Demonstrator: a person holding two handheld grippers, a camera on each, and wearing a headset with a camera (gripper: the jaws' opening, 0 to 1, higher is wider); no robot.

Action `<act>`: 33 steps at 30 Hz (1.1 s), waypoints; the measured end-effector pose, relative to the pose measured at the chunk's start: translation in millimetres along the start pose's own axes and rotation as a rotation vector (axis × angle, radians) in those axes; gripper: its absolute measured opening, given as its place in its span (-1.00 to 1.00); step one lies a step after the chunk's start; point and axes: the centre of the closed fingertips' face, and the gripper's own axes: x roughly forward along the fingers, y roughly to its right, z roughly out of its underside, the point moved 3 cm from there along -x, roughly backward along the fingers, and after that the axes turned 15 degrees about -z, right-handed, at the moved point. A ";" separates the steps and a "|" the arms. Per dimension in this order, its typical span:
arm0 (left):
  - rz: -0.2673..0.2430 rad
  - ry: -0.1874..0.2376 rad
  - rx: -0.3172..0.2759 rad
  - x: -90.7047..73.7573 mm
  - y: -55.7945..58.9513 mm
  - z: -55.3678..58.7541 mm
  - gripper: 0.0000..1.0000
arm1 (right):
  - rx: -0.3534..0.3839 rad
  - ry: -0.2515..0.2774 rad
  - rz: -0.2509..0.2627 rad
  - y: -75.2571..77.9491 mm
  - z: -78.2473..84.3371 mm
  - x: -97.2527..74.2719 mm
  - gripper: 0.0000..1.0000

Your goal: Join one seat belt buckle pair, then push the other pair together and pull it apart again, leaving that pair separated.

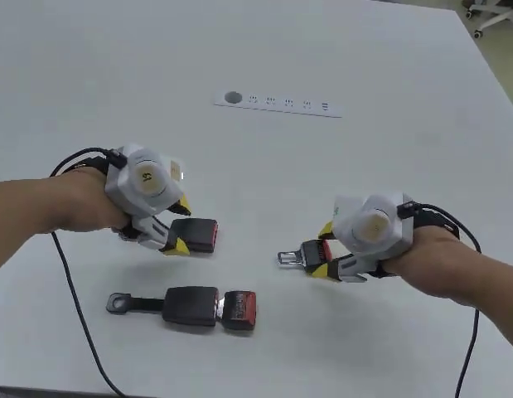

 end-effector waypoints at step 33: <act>0.019 -0.010 0.072 5.0 14.9 3.0 -0.33 | 0.006 -0.023 -0.069 5.4 10.7 12.4 -0.38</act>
